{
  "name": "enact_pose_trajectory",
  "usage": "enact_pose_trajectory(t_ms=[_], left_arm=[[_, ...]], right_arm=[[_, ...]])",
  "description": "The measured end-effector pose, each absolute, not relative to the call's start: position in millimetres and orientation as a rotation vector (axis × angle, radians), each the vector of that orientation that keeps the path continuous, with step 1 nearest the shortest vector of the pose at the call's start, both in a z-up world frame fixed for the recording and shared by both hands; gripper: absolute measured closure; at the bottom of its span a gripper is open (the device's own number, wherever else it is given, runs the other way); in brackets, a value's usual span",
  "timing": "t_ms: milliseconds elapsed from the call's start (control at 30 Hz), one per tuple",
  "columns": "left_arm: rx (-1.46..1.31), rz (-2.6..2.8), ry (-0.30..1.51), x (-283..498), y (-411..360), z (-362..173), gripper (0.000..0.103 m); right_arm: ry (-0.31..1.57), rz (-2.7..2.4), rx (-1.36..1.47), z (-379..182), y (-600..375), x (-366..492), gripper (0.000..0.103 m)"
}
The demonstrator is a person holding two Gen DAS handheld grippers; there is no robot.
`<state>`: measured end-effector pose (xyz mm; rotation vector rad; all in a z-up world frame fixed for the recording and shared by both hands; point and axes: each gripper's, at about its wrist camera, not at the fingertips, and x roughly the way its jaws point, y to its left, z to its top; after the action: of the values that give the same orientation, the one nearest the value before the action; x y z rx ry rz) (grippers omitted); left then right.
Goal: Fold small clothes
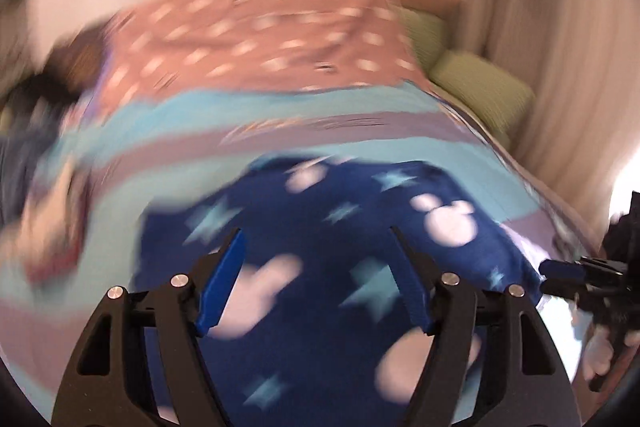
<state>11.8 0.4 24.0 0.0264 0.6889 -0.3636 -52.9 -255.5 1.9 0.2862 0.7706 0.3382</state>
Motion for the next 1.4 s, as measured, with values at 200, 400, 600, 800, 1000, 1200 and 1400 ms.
enact_pose_trajectory(t_ms=[200,400,600,800,1000,1200,1400], left_arm=[[-0.203,-0.26,0.745,-47,148,-22,0.031],[-0.422,-0.399,0.742,-71,178,-55,0.031],[-0.437,-0.547,0.781,-57,155,-77,0.045],[-0.426,-0.591,0.804,-49,145,-86,0.045],[-0.476,-0.571,0.837,-42,155,-95,0.085],[-0.508,-0.535,0.899,-52,162,-107,0.096],[-0.536,-0.549,0.927,-55,166,-121,0.095]], right_arm=[[0.805,0.498,0.07,18,-152,8,0.045],[0.872,0.488,0.019,23,-66,84,0.04],[1.015,0.392,-0.114,5,7,156,0.042],[1.113,0.268,-0.26,-27,62,209,0.042],[1.199,0.13,-0.398,-70,88,245,0.094],[1.128,0.244,-0.251,-42,94,241,0.093],[1.176,0.302,-0.244,-92,86,256,0.082]])
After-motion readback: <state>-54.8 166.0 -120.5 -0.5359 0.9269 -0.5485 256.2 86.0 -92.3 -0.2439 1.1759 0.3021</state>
